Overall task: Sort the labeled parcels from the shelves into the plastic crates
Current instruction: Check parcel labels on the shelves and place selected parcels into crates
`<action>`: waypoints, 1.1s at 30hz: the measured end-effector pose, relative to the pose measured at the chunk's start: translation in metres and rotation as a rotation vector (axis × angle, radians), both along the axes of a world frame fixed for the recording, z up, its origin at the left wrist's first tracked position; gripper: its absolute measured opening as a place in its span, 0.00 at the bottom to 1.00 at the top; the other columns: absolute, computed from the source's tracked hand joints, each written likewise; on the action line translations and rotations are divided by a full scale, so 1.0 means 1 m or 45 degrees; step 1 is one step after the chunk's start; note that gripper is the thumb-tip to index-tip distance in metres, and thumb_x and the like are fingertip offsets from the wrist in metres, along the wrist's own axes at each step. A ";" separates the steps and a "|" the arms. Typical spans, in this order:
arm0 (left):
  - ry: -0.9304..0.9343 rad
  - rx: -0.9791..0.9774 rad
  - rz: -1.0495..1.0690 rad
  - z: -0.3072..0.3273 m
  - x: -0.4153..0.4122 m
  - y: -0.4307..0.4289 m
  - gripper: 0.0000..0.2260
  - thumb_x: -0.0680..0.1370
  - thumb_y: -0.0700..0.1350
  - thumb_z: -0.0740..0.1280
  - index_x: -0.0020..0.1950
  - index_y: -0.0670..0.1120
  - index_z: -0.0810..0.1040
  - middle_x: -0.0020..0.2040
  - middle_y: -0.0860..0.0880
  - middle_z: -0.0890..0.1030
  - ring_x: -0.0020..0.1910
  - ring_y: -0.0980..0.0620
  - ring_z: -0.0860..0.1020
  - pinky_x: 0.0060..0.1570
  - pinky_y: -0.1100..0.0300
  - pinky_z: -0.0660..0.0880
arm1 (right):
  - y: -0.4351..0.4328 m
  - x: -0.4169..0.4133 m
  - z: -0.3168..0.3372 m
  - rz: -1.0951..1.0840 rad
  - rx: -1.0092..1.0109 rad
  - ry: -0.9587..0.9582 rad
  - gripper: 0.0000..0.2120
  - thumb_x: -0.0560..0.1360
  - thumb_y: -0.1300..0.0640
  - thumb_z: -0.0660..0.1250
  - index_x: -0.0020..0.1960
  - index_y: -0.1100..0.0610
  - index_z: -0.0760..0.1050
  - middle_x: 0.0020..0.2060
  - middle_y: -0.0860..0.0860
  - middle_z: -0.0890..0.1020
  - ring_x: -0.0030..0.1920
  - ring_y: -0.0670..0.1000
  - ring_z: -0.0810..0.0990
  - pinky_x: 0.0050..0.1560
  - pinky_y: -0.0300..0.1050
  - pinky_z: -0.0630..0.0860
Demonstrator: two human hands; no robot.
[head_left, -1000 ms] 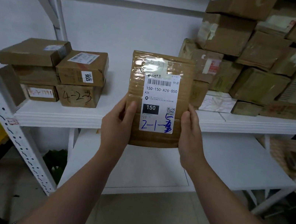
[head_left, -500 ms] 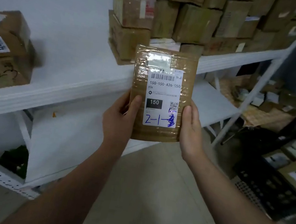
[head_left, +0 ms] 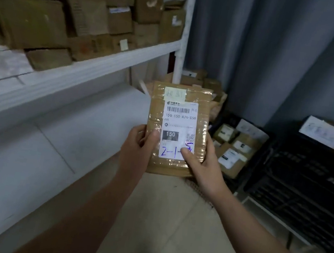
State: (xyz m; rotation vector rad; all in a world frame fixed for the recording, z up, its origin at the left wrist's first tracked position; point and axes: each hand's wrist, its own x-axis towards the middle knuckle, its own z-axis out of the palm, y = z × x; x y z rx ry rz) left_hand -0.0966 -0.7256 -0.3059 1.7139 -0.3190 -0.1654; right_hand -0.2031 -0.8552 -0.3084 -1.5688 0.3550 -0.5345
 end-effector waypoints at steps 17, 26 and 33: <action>0.020 0.244 -0.532 -0.051 0.032 -0.245 0.10 0.81 0.53 0.60 0.59 0.54 0.77 0.48 0.56 0.82 0.47 0.58 0.80 0.43 0.61 0.73 | -0.225 -0.005 -0.055 -0.323 0.116 0.294 0.25 0.78 0.52 0.66 0.73 0.46 0.63 0.58 0.45 0.81 0.56 0.44 0.81 0.54 0.36 0.78; -0.110 0.364 -0.645 -0.080 0.189 -0.379 0.15 0.83 0.52 0.55 0.65 0.50 0.74 0.53 0.54 0.80 0.51 0.54 0.78 0.49 0.55 0.74 | -0.351 0.131 -0.073 -0.509 0.020 0.602 0.24 0.76 0.49 0.69 0.71 0.50 0.71 0.51 0.48 0.84 0.51 0.47 0.83 0.54 0.45 0.79; -0.062 0.535 -0.808 -0.145 0.252 -0.453 0.15 0.82 0.48 0.58 0.68 0.47 0.72 0.57 0.48 0.79 0.54 0.49 0.77 0.52 0.55 0.72 | -0.399 0.187 -0.132 -0.659 -0.006 0.926 0.16 0.74 0.49 0.71 0.60 0.51 0.76 0.49 0.48 0.85 0.50 0.50 0.82 0.54 0.53 0.79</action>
